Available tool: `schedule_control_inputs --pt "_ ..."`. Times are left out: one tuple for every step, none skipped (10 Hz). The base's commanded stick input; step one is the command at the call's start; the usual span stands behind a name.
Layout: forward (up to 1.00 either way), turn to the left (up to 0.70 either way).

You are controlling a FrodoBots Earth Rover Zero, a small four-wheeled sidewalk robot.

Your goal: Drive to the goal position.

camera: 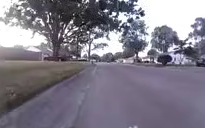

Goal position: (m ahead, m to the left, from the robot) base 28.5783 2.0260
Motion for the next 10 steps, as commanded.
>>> schedule_control_inputs --pt "1.00 0.00" --pt "1.00 0.00" --pt "1.00 0.00" --pt "1.00 0.00" --pt "1.00 0.00" --pt "1.00 -0.01" --pt "1.00 -0.12" --pt "1.00 -0.32" --pt "1.00 -0.24" --pt "1.00 -0.08"
